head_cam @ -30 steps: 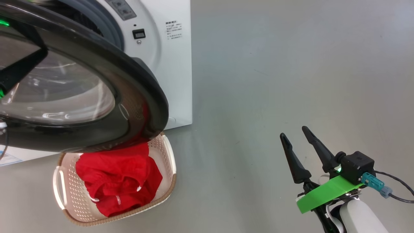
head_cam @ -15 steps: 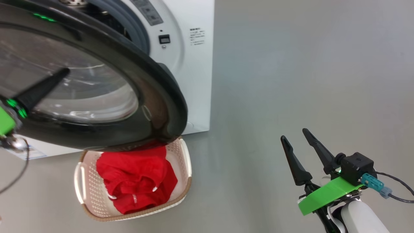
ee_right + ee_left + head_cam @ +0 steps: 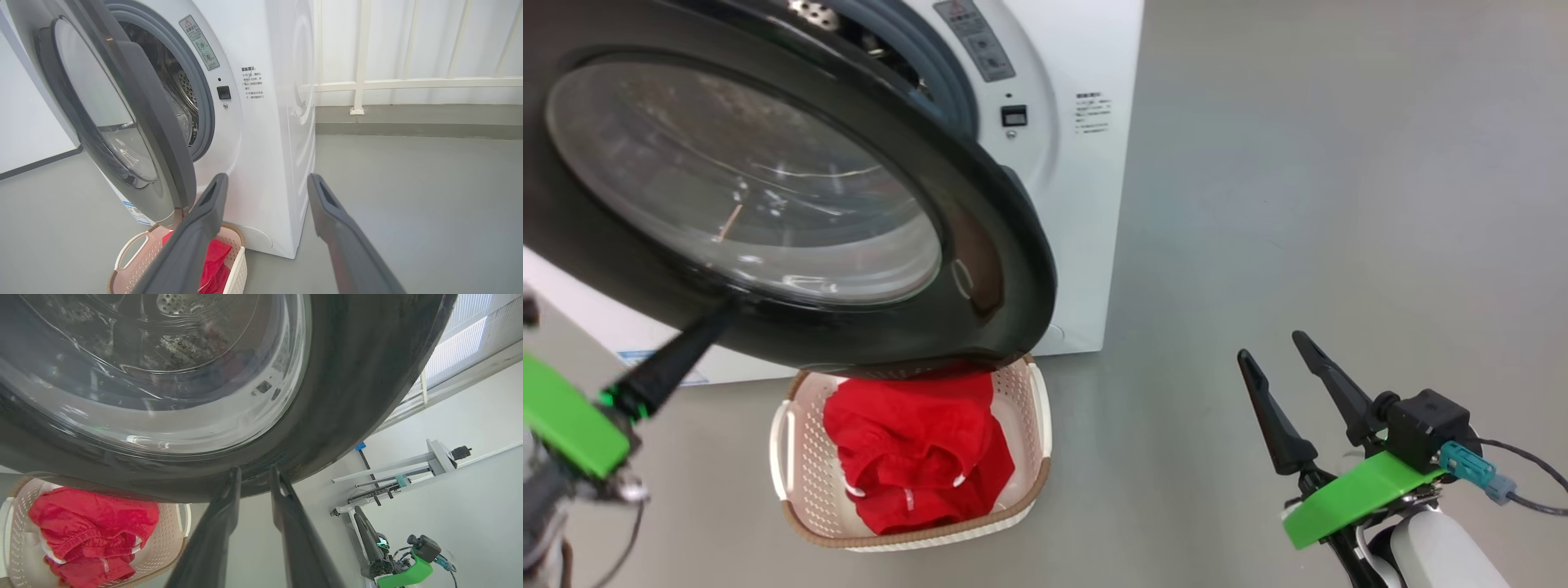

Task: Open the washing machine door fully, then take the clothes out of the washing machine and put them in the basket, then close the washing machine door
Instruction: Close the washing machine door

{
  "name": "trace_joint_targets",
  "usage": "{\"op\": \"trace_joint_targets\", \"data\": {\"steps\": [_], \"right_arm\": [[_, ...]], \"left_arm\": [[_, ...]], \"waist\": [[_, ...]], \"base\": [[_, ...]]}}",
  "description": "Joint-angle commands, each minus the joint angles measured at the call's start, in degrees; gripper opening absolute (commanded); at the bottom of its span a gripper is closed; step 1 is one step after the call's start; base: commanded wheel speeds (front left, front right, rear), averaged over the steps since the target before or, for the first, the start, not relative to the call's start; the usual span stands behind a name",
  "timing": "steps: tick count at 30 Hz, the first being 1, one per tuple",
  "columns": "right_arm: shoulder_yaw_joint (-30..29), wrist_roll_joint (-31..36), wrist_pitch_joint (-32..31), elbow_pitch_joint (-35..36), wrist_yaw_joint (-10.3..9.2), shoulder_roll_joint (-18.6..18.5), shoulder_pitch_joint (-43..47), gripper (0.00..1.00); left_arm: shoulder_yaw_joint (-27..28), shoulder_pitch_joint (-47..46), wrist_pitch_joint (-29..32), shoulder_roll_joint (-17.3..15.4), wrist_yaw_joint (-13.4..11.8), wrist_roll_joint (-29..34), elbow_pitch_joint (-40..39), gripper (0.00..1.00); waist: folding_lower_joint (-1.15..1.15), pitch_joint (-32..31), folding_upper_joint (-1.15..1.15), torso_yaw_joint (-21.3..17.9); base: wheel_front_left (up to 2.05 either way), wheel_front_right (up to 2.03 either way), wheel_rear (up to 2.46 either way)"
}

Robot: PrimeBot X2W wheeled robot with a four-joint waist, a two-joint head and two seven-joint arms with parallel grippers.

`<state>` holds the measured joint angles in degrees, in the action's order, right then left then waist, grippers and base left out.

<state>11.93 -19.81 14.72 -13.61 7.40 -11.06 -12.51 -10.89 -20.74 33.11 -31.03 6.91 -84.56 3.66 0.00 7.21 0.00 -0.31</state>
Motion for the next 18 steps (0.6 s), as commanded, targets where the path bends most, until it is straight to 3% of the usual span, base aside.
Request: {"op": "trace_joint_targets", "data": {"steps": [1, 3, 5, 6, 18], "right_arm": [[0.9, -0.1, 0.3, 1.2, 0.09, -0.5, 0.7, 1.00], [1.0, -0.2, 0.3, 1.1, 0.09, -0.6, 0.8, 1.00], [1.0, -0.3, 0.3, 0.9, 0.09, -0.7, 1.0, 1.00], [0.9, -0.4, 0.3, 0.9, 0.09, -0.8, 1.1, 1.00], [1.0, -1.2, 0.3, 0.9, 0.09, -1.9, 2.3, 1.00]], "left_arm": [[2.7, -1.0, -0.8, -3.2, 0.6, 0.4, -1.4, 0.40], [2.8, 1.0, -2.7, -3.0, 0.6, 0.2, -1.3, 0.55], [3.2, 3.0, -4.9, -2.5, 0.6, -0.4, -1.5, 0.91], [3.3, 4.0, -5.6, -2.3, 0.6, -0.9, -1.6, 1.00], [5.6, 14.8, -17.2, 0.0, 0.6, -1.7, -0.2, 1.00]], "waist": [[0.00, -0.5, 0.00, 0.5], [0.00, -0.7, 0.00, 0.8], [0.00, -1.0, 0.00, 1.0], [0.00, -1.2, 0.00, 1.2], [0.00, -1.8, 0.00, 1.3]], "base": [[0.00, 0.00, 0.00], [0.00, 0.00, 0.00], [0.00, 0.00, 0.00], [0.00, 0.00, 0.00], [0.00, 0.00, 0.00]]}}
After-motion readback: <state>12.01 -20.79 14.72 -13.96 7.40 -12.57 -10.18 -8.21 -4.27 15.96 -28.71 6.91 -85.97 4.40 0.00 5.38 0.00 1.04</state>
